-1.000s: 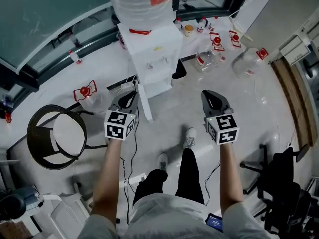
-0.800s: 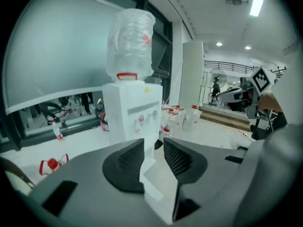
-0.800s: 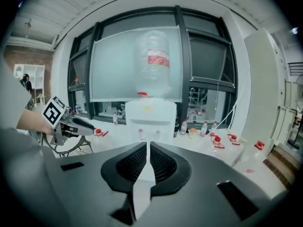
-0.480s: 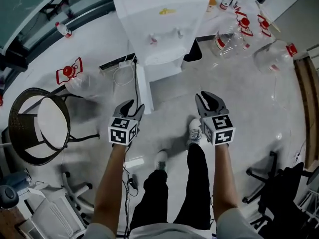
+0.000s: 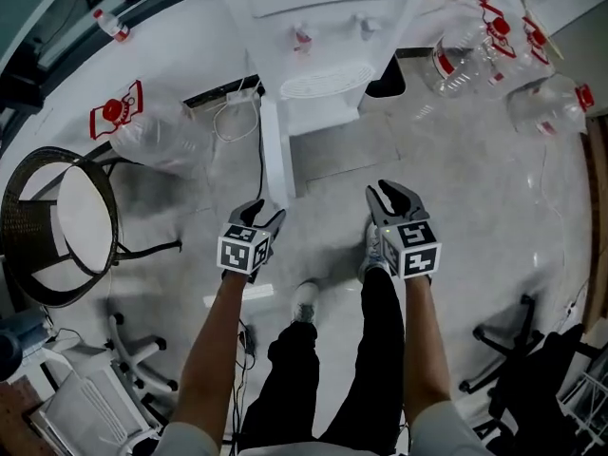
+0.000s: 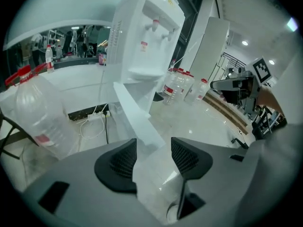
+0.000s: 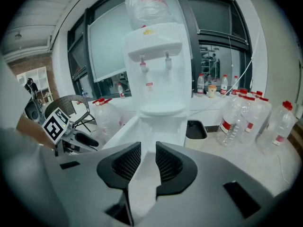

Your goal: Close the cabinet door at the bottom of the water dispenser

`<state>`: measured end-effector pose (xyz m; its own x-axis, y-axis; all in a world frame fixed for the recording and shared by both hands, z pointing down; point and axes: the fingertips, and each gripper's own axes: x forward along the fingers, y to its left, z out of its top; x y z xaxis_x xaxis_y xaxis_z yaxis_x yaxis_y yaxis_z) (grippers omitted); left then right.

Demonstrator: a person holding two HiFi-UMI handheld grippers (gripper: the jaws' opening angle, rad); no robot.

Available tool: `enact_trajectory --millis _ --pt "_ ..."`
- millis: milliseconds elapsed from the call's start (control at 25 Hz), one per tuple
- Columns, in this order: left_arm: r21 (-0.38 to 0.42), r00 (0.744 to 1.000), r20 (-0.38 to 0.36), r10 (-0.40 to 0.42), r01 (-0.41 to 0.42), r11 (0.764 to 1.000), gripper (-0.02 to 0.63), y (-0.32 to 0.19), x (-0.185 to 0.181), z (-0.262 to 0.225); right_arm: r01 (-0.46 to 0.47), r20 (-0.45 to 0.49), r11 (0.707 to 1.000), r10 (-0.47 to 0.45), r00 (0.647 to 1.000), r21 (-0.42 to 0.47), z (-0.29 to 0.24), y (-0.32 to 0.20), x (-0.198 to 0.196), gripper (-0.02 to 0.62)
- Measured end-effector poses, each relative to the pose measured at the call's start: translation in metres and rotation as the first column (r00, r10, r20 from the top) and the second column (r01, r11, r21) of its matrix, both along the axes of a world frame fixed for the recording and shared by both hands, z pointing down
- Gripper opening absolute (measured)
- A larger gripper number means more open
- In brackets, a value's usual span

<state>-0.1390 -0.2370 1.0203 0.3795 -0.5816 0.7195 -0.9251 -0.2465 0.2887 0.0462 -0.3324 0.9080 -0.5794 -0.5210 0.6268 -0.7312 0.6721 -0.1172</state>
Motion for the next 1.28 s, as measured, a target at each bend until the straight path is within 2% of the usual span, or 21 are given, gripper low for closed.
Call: enact_trajectory --millis 200,440,600,720,840,960,1120,1280 --pt "-0.077 0.999 0.014 0.034 -0.033 0.996 0.239 0.007 0.013 0.031 0.003 -0.004 1.0 -0.003 1.0 -0.027 0.016 0.007 0.004 0.123" --pt "-0.096 0.998 -0.001 -0.065 0.064 0.993 0.201 -0.005 0.023 0.035 -0.019 -0.002 0.999 0.019 1.0 -0.038 0.018 0.007 0.021 0.123" --pt "-0.099 0.995 -0.021 -0.094 0.091 0.991 0.198 -0.013 0.039 0.034 -0.045 -0.001 0.998 0.045 0.999 -0.039 0.018 0.005 0.039 0.123" --pt "-0.1 0.996 -0.035 -0.083 0.079 0.992 0.196 -0.023 0.056 0.035 -0.064 -0.002 0.997 0.064 0.998 -0.046 0.02 0.004 0.052 0.123" --pt "-0.095 0.997 -0.049 -0.066 0.061 0.994 0.201 -0.039 0.077 0.037 -0.079 0.011 0.995 0.08 0.997 -0.056 0.024 0.001 0.068 0.123" --pt "-0.095 0.991 -0.091 -0.102 0.094 0.991 0.207 -0.06 0.101 0.037 -0.099 0.011 0.993 0.1 0.995 -0.067 0.033 -0.005 0.089 0.123" --pt "-0.086 0.986 -0.089 -0.14 0.132 0.987 0.206 -0.089 0.13 0.04 -0.118 0.005 0.991 0.119 0.993 -0.056 0.036 -0.024 0.105 0.123" --pt "-0.085 0.972 -0.125 -0.2 0.191 0.978 0.232 -0.12 0.15 0.041 -0.131 0.01 0.99 0.131 0.991 -0.046 0.043 -0.047 0.119 0.123"
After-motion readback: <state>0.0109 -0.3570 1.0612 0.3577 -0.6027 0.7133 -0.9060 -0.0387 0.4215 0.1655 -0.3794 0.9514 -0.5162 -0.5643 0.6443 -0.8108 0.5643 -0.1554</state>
